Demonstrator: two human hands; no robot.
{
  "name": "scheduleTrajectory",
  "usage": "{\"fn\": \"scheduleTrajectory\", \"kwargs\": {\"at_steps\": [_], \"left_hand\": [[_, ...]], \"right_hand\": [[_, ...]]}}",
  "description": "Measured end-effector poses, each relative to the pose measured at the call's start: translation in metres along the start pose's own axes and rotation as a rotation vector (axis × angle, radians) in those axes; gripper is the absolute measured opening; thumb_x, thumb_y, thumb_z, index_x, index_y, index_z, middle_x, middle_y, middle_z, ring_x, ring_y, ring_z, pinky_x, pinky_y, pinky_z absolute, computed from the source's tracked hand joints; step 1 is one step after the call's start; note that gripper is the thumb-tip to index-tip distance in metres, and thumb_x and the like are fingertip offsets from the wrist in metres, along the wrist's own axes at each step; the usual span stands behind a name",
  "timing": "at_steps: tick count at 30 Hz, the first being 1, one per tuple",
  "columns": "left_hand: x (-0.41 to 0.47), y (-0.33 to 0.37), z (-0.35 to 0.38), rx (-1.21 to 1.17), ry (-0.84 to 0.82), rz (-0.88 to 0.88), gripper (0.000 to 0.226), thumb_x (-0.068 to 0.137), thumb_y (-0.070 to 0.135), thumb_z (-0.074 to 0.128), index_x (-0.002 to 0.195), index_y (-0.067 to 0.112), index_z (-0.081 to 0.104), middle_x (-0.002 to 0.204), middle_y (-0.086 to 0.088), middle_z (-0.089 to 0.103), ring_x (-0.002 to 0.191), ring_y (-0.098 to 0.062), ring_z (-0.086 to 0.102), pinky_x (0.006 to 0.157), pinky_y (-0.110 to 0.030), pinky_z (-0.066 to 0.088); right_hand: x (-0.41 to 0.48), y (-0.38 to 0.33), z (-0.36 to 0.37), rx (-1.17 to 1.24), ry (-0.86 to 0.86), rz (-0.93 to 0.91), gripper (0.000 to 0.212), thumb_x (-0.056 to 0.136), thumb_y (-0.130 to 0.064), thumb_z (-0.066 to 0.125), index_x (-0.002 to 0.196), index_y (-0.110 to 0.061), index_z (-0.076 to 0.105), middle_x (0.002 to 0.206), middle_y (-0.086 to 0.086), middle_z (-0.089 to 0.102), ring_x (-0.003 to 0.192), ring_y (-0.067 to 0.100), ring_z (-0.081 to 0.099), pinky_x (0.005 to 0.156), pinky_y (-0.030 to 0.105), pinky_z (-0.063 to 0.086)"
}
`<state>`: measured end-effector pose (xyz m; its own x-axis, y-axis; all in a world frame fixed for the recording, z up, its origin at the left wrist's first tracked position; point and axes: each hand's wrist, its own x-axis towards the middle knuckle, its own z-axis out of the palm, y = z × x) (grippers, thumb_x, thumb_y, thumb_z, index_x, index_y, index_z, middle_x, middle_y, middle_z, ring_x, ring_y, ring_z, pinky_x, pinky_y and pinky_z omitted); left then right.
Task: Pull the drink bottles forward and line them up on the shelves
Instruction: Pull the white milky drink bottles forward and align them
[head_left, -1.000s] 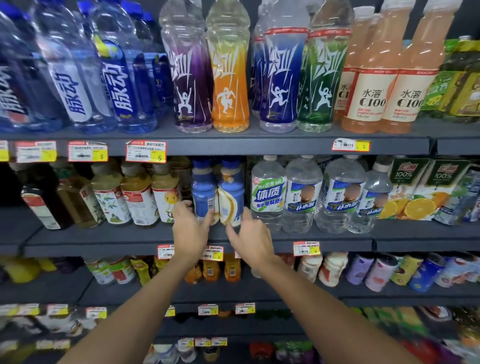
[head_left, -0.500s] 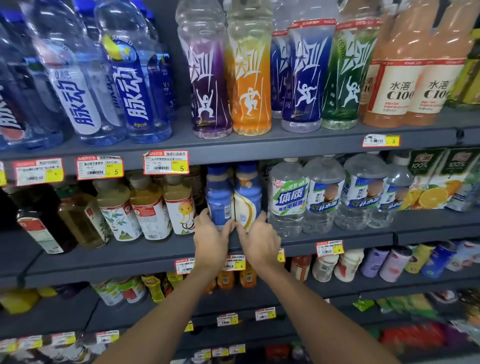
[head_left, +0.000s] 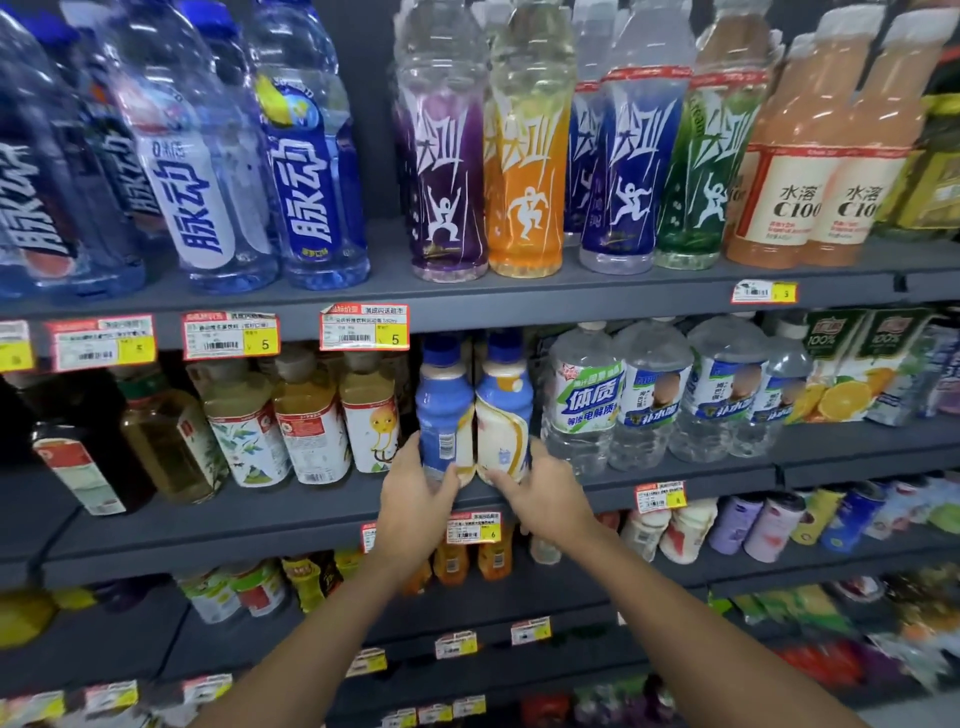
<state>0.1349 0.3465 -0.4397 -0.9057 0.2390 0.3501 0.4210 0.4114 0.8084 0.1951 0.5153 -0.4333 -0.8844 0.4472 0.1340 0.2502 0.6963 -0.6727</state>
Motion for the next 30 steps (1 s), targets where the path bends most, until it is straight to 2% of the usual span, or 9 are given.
{"fn": "scheduleTrajectory", "kwargs": {"at_steps": [4, 6, 11, 14, 16, 18, 21, 26, 30], "left_hand": [[-0.003, -0.008, -0.005, 0.033, -0.045, -0.017, 0.06, 0.099, 0.022, 0.06, 0.154, 0.015, 0.034, 0.102, -0.007, 0.07, 0.096, -0.016, 0.064, 0.082, -0.022, 0.048], [-0.001, -0.008, -0.005, 0.036, -0.04, -0.05, 0.061, 0.1, 0.017, 0.059, 0.155, 0.013, 0.033, 0.107, -0.012, 0.069, 0.099, -0.021, 0.064, 0.084, -0.022, 0.045], [-0.009, -0.004, -0.004, 0.029, 0.033, -0.052, 0.063, 0.094, 0.016, 0.069, 0.15, 0.006, 0.041, 0.07, 0.0, 0.064, 0.072, -0.008, 0.062, 0.065, -0.004, 0.042], [-0.014, 0.001, 0.003, -0.032, 0.134, -0.113, 0.067, 0.085, 0.031, 0.08, 0.141, 0.013, 0.05, 0.097, 0.009, 0.067, 0.079, -0.009, 0.064, 0.075, -0.011, 0.049], [-0.014, 0.005, 0.008, -0.043, 0.189, -0.129, 0.068, 0.079, 0.037, 0.084, 0.136, 0.014, 0.053, 0.118, 0.007, 0.061, 0.1, -0.014, 0.062, 0.089, -0.024, 0.05], [-0.011, 0.009, 0.013, -0.057, 0.192, -0.148, 0.068, 0.077, 0.036, 0.086, 0.133, 0.013, 0.054, 0.125, 0.003, 0.058, 0.112, -0.013, 0.057, 0.092, -0.024, 0.044], [-0.006, 0.013, 0.017, -0.071, 0.17, -0.177, 0.061, 0.078, 0.033, 0.085, 0.128, 0.017, 0.055, 0.122, 0.002, 0.059, 0.11, -0.013, 0.058, 0.089, -0.027, 0.046], [0.004, 0.011, 0.016, 0.009, 0.126, -0.146, 0.046, 0.08, 0.034, 0.081, 0.118, 0.02, 0.059, 0.109, 0.006, 0.066, 0.101, -0.012, 0.063, 0.087, -0.032, 0.053], [0.008, 0.009, 0.007, 0.074, 0.029, -0.019, 0.034, 0.083, 0.029, 0.074, 0.112, 0.031, 0.057, 0.1, 0.02, 0.064, 0.091, 0.002, 0.059, 0.08, -0.02, 0.047]], "right_hand": [[0.001, 0.005, -0.004, 0.144, -0.124, -0.022, 0.05, 0.095, -0.041, 0.066, 0.137, -0.022, 0.045, 0.079, 0.0, 0.072, 0.052, 0.01, 0.066, 0.052, 0.031, 0.056], [0.0, 0.007, -0.006, 0.202, -0.182, -0.023, 0.051, 0.098, -0.035, 0.064, 0.142, -0.022, 0.041, 0.073, 0.001, 0.072, 0.046, 0.008, 0.064, 0.048, 0.026, 0.051], [0.0, 0.012, -0.008, 0.291, -0.203, -0.026, 0.039, 0.097, -0.032, 0.065, 0.132, -0.021, 0.051, 0.072, 0.0, 0.074, 0.046, 0.008, 0.063, 0.047, 0.026, 0.052], [-0.003, 0.018, 0.001, 0.103, -0.01, -0.074, 0.041, 0.092, -0.045, 0.067, 0.122, -0.018, 0.06, 0.074, -0.004, 0.072, 0.057, 0.007, 0.065, 0.062, 0.03, 0.059], [-0.008, 0.017, 0.007, 0.107, 0.058, -0.047, 0.057, 0.087, -0.052, 0.069, 0.13, -0.017, 0.056, 0.083, -0.002, 0.074, 0.075, 0.015, 0.071, 0.071, 0.036, 0.06], [-0.009, 0.011, 0.011, 0.158, 0.076, 0.02, 0.074, 0.081, -0.058, 0.073, 0.137, -0.017, 0.049, 0.096, -0.002, 0.074, 0.09, 0.017, 0.071, 0.076, 0.039, 0.06], [-0.007, 0.002, 0.014, 0.134, 0.084, 0.086, 0.077, 0.077, -0.063, 0.074, 0.131, -0.016, 0.047, 0.102, 0.001, 0.071, 0.093, 0.021, 0.07, 0.074, 0.042, 0.06], [-0.003, -0.002, 0.011, 0.081, 0.097, 0.049, 0.059, 0.079, -0.058, 0.073, 0.113, -0.015, 0.051, 0.097, 0.004, 0.07, 0.089, 0.025, 0.069, 0.07, 0.041, 0.059], [0.002, -0.001, -0.001, 0.177, -0.036, 0.028, 0.045, 0.08, -0.045, 0.074, 0.111, -0.017, 0.056, 0.093, 0.003, 0.071, 0.074, 0.019, 0.072, 0.058, 0.036, 0.059]]}}
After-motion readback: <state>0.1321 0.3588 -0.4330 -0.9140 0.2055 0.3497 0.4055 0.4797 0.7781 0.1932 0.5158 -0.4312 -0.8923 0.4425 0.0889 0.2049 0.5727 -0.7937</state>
